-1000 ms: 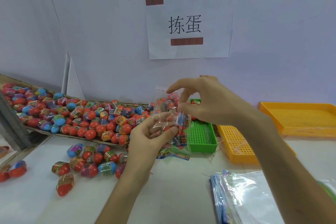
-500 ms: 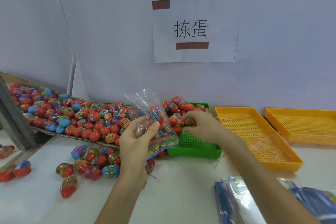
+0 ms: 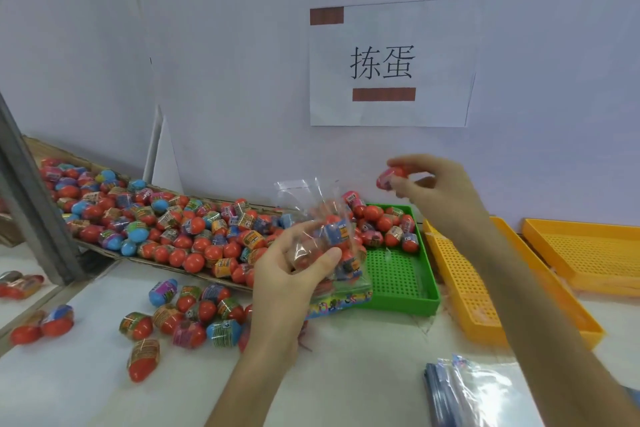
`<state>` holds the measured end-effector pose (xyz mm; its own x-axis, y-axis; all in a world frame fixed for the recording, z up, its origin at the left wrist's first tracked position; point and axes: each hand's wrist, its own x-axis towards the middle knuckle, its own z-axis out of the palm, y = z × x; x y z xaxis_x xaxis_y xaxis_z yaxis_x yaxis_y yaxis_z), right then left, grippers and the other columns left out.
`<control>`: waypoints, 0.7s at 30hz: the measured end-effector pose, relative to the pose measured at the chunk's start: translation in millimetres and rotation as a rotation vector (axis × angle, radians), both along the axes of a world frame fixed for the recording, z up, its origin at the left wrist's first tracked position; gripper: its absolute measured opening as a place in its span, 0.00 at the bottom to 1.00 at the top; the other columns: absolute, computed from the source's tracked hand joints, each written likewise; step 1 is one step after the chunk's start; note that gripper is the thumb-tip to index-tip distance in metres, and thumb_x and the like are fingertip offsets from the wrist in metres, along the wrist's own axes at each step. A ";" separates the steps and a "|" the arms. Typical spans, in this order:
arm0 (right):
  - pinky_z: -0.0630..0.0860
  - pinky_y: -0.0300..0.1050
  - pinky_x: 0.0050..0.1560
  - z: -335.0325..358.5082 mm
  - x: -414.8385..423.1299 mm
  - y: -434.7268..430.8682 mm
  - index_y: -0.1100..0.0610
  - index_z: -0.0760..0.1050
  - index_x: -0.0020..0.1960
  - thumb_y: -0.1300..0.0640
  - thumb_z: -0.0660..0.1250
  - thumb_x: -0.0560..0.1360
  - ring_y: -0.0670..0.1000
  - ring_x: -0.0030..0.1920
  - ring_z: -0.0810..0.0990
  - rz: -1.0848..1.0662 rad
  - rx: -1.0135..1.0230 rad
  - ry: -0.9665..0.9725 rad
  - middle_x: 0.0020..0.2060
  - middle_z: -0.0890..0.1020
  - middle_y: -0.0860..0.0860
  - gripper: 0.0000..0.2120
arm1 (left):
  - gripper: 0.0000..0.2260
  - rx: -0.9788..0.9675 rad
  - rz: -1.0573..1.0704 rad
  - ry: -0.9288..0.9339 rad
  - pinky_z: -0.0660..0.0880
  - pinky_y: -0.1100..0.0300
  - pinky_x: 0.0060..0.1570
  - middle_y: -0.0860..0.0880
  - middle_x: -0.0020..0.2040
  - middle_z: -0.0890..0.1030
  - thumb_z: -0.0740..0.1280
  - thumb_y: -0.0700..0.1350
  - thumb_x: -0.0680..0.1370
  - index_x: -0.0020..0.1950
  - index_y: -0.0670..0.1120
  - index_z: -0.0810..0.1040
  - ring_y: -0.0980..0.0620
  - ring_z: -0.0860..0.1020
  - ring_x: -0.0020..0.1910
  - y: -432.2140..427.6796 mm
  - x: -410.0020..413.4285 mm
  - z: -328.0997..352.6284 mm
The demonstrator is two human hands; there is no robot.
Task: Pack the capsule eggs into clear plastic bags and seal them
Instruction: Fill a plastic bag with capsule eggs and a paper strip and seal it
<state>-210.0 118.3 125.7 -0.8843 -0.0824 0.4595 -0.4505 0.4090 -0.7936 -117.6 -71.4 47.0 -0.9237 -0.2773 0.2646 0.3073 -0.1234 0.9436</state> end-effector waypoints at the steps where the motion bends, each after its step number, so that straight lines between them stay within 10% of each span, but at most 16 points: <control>1: 0.81 0.46 0.53 16.2 12.2 4.0 0.50 0.81 0.59 0.57 0.73 0.76 0.47 0.45 0.84 0.071 -0.067 0.056 0.48 0.86 0.44 0.12 | 0.18 -0.026 -0.009 0.014 0.83 0.58 0.40 0.49 0.51 0.87 0.78 0.45 0.69 0.56 0.59 0.83 0.48 0.86 0.47 1.3 1.2 0.8; 14: 0.69 0.58 0.66 35.2 51.3 -22.7 0.45 0.80 0.48 0.42 0.73 0.70 0.43 0.54 0.78 0.144 0.353 0.233 0.46 0.82 0.38 0.10 | 0.23 -0.206 0.008 0.099 0.82 0.46 0.54 0.54 0.55 0.86 0.79 0.48 0.70 0.58 0.72 0.79 0.50 0.84 0.55 13.4 3.4 -0.7; 21: 0.60 0.52 0.69 26.9 46.3 -29.8 0.42 0.82 0.43 0.38 0.72 0.70 0.44 0.61 0.72 0.131 0.433 0.233 0.53 0.80 0.37 0.09 | 0.25 -0.188 0.011 0.088 0.82 0.44 0.54 0.52 0.57 0.85 0.77 0.50 0.70 0.67 0.57 0.78 0.48 0.84 0.57 11.3 1.7 -1.5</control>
